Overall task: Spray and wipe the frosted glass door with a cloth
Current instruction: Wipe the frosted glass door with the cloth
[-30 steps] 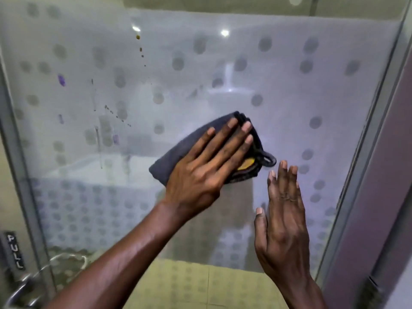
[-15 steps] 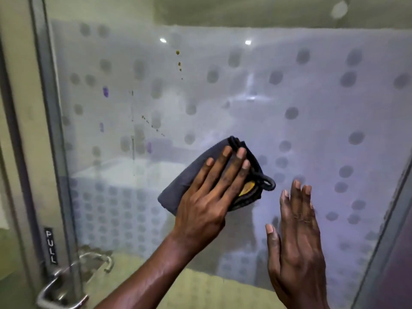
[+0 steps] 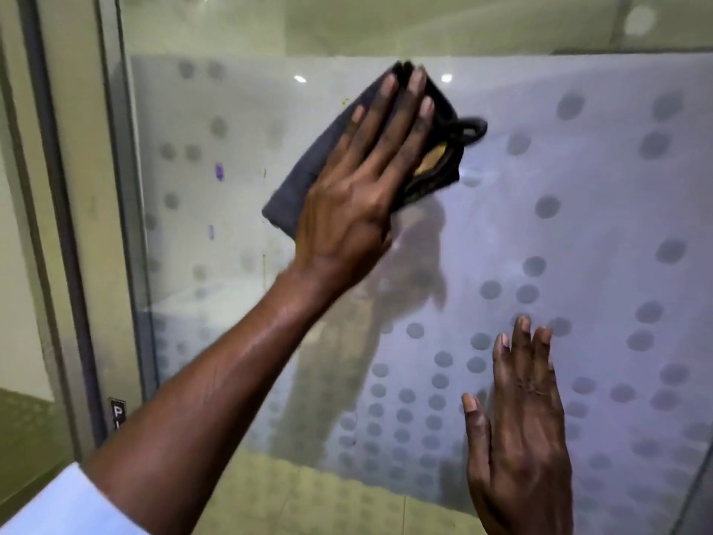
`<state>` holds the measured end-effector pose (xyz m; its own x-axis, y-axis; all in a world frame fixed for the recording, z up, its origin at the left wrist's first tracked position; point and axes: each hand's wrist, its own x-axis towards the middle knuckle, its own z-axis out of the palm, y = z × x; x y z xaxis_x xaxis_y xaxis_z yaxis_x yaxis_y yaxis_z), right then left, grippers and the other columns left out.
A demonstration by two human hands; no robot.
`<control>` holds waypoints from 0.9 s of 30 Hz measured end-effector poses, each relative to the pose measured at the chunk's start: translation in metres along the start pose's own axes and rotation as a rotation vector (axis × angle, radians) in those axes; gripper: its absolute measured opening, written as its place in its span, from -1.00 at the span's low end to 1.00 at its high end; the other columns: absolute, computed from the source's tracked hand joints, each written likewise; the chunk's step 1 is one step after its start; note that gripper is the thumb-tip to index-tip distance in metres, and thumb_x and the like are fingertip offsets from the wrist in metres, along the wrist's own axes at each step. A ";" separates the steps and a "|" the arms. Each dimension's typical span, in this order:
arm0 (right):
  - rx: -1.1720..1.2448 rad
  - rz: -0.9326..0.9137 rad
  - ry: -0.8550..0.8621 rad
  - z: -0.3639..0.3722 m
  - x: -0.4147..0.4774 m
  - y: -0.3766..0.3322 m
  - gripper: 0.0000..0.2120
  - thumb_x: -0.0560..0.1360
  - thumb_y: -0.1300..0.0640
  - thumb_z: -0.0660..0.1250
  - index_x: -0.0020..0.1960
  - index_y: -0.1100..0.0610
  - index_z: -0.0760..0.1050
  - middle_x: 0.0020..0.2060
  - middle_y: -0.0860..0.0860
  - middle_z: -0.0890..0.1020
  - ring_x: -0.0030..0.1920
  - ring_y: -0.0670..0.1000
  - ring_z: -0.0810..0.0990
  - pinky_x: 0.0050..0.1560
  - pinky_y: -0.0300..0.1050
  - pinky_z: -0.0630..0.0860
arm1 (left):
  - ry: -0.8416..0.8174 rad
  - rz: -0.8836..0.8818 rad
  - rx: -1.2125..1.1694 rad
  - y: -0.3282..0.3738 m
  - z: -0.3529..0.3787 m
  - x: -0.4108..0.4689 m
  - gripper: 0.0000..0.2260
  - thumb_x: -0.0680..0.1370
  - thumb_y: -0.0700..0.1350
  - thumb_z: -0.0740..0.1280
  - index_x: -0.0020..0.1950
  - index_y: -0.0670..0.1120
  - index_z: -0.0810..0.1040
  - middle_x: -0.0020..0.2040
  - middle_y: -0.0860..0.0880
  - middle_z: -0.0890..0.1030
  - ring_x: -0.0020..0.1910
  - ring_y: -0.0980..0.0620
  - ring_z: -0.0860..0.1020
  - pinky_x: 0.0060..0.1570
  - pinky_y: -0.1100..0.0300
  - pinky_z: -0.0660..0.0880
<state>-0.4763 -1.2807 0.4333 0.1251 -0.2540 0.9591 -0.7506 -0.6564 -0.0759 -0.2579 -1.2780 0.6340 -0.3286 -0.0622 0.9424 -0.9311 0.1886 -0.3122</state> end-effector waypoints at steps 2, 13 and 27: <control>-0.006 -0.006 0.002 0.004 -0.003 -0.003 -0.34 0.57 0.25 0.36 0.61 0.42 0.29 0.67 0.32 0.29 0.71 0.36 0.21 0.57 0.43 0.38 | -0.015 -0.017 -0.020 0.020 0.005 -0.041 -0.38 0.64 -0.53 0.18 0.72 -0.28 0.29 0.75 -0.28 0.27 0.78 -0.30 0.20 0.74 -0.24 0.22; 0.012 -0.023 -0.027 0.010 0.020 -0.026 -0.35 0.65 0.21 0.30 0.66 0.38 0.21 0.70 0.30 0.22 0.74 0.31 0.14 0.62 0.40 0.34 | -0.024 0.080 0.034 -0.012 -0.007 -0.042 -0.39 0.65 -0.53 0.22 0.71 -0.26 0.33 0.73 -0.25 0.33 0.75 -0.28 0.27 0.73 -0.19 0.27; -0.100 -0.023 -0.092 0.012 0.031 -0.038 -0.25 0.60 0.03 0.41 0.68 0.29 0.25 0.71 0.30 0.19 0.73 0.35 0.14 0.52 0.43 0.43 | -0.125 -0.080 0.044 -0.005 -0.016 -0.103 -0.13 0.41 -0.57 0.22 0.75 -0.27 0.22 0.78 -0.24 0.18 0.79 -0.29 0.14 0.78 -0.21 0.17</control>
<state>-0.4359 -1.2721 0.4626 0.1985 -0.3064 0.9310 -0.8074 -0.5896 -0.0220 -0.2168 -1.2572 0.5403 -0.2677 -0.1977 0.9430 -0.9603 0.1350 -0.2443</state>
